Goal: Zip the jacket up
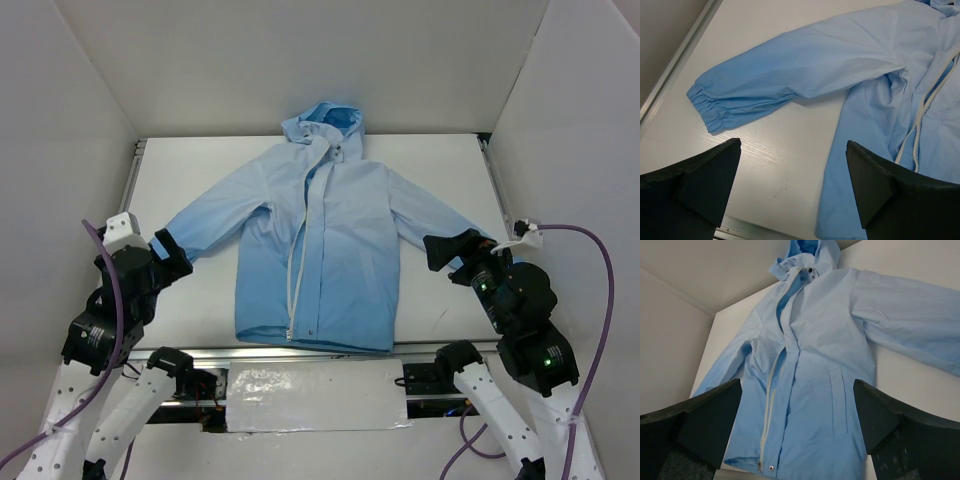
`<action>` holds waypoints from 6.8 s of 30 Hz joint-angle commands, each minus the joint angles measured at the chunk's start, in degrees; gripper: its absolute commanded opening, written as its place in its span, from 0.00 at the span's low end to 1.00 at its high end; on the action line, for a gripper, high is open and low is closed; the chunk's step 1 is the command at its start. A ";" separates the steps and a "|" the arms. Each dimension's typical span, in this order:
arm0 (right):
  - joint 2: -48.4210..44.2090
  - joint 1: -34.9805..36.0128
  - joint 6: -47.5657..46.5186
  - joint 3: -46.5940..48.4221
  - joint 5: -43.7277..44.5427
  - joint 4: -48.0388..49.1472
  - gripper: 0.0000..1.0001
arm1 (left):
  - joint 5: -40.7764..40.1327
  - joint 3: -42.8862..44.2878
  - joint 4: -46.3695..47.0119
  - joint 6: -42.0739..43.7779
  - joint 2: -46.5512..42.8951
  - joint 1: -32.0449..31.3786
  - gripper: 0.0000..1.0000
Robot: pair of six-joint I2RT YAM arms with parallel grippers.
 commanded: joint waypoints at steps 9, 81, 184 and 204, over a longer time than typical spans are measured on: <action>-0.14 0.33 -0.26 -1.60 -4.25 1.72 1.00 | 6.86 -0.27 3.88 1.64 0.14 -0.23 0.99; 49.42 41.02 24.44 -17.50 -1.26 33.95 0.75 | 2.83 -4.48 6.96 -18.58 16.24 -27.13 0.79; 31.24 42.07 31.30 -37.19 -0.64 54.97 0.00 | 45.02 -25.40 55.47 -21.21 34.50 -27.30 0.64; 32.82 42.07 30.25 -36.94 0.41 48.31 0.12 | 47.48 -26.62 61.79 -19.36 37.77 -27.65 0.00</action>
